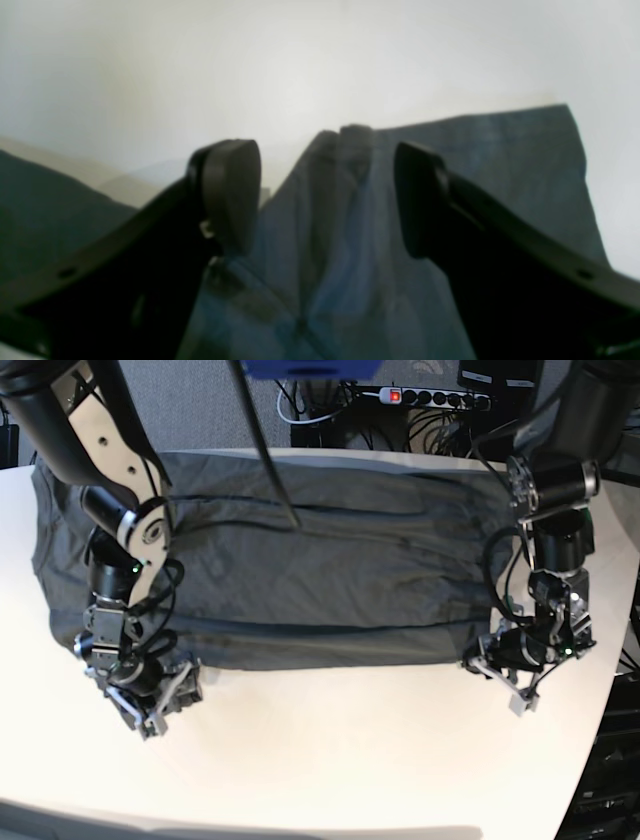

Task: Fold the T-shirt properly
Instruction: 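Hold the shirt edge with the right gripper while the left gripper stays pinched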

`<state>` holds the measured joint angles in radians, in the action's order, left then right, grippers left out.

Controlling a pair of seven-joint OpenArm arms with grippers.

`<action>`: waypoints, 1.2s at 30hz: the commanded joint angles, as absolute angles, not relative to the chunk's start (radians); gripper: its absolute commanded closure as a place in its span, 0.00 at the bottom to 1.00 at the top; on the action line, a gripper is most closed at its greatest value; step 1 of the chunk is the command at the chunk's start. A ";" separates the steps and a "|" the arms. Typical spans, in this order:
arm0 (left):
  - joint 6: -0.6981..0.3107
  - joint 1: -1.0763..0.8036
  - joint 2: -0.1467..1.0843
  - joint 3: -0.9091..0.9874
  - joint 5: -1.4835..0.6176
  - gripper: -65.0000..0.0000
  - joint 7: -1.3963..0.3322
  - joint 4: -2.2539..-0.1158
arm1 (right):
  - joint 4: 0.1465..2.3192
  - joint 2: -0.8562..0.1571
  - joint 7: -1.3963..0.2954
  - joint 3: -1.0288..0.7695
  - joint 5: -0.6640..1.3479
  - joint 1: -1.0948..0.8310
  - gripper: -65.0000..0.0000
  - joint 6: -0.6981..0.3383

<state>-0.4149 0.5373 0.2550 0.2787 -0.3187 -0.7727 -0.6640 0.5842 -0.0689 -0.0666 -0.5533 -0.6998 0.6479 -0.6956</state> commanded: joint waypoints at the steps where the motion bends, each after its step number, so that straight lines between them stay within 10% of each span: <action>1: -0.401 0.552 0.266 0.278 -0.289 0.94 -0.796 -0.671 | 0.598 -0.073 -0.041 -0.552 -0.685 0.682 0.36 -0.698; 16: -0.401 0.553 0.266 0.278 -0.289 0.94 -0.796 -0.671 | 0.598 -0.073 -0.041 -0.552 -0.685 0.682 0.38 -0.698; 24: -0.401 0.550 0.268 0.278 -0.291 0.94 -0.796 -0.671 | 0.598 -0.073 -0.041 -0.552 -0.685 0.682 0.81 -0.698; 36: -0.401 0.550 0.268 0.277 -0.292 0.94 -0.796 -0.671 | 0.596 -0.077 -0.047 -0.552 -0.685 0.680 1.00 -0.698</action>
